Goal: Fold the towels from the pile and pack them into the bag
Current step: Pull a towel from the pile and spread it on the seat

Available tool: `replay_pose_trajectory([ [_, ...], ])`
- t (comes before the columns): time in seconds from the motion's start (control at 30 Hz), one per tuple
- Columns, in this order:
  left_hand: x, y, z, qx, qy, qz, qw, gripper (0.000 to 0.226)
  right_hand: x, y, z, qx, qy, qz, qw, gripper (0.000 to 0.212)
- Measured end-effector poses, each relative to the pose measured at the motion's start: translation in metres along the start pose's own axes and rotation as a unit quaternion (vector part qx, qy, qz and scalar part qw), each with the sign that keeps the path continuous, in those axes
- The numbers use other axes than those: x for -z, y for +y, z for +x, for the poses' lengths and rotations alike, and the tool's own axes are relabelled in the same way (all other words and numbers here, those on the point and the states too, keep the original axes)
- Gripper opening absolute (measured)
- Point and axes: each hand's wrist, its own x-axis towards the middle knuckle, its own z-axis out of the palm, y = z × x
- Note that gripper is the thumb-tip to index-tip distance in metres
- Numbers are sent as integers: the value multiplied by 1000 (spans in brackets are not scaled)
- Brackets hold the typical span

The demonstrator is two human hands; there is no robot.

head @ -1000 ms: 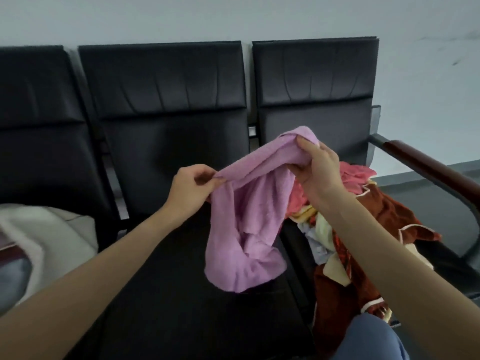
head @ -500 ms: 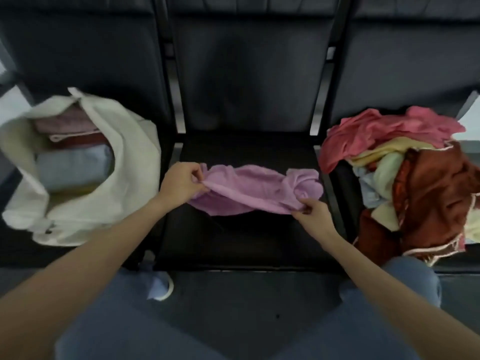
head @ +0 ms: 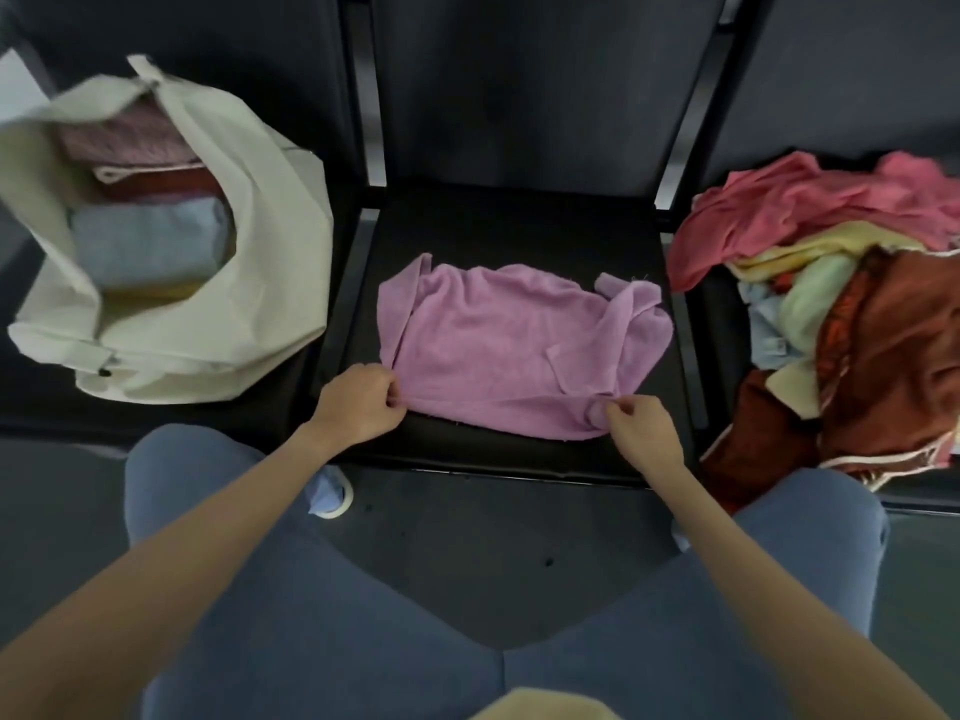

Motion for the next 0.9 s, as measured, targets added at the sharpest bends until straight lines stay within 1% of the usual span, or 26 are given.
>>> replay_pose_trajectory([
  [0.03,-1,2,0,9,9,1,1000,14,3,0,-1,-11,1,-14,1000,33],
  [0.07,-2,4,1,20,18,1,1000,16,6,-1,-2,-17,-20,-49,998,33],
  [0.1,-3,7,1,35,24,0,999,20,10,-4,-3,-17,-65,-100,993,34],
  [0.17,-3,12,3,62,28,3,998,27,17,-12,-3,-17,-158,-192,968,28],
  [0.2,-3,14,5,72,26,9,997,29,18,-18,0,-14,-167,-220,961,24],
  [0.23,-3,15,6,82,19,16,996,30,18,-25,4,-3,-144,-235,961,21],
  [0.3,-1,18,6,100,-4,28,995,31,15,-39,15,42,-44,-249,967,18],
  [0.33,0,19,6,108,-18,29,994,31,12,-45,22,75,-12,-239,968,15],
  [0.37,1,19,6,116,-32,27,992,31,9,-51,30,116,-4,-225,967,14],
  [0.4,2,19,6,123,-42,22,991,29,5,-57,38,158,-15,-219,963,15],
  [0.47,6,18,8,137,-41,6,990,26,-6,-65,52,218,-67,-234,945,27],
  [0.53,11,19,16,136,6,-11,991,29,-16,-69,59,234,-106,-280,925,31],
  [0.6,18,21,31,120,91,-30,988,34,-22,-69,59,240,-86,-331,909,25],
  [0.67,26,23,50,99,160,-53,981,34,-25,-67,62,241,-56,-340,907,20],
  [0.73,31,23,76,96,189,-72,975,25,-27,-64,66,244,-55,-339,907,18],
  [0.83,30,21,113,138,204,-99,964,43,-27,-64,71,249,-66,-324,910,19],
  [0.9,26,22,129,156,205,-100,961,46,-25,-64,72,257,-57,-329,907,17],
])
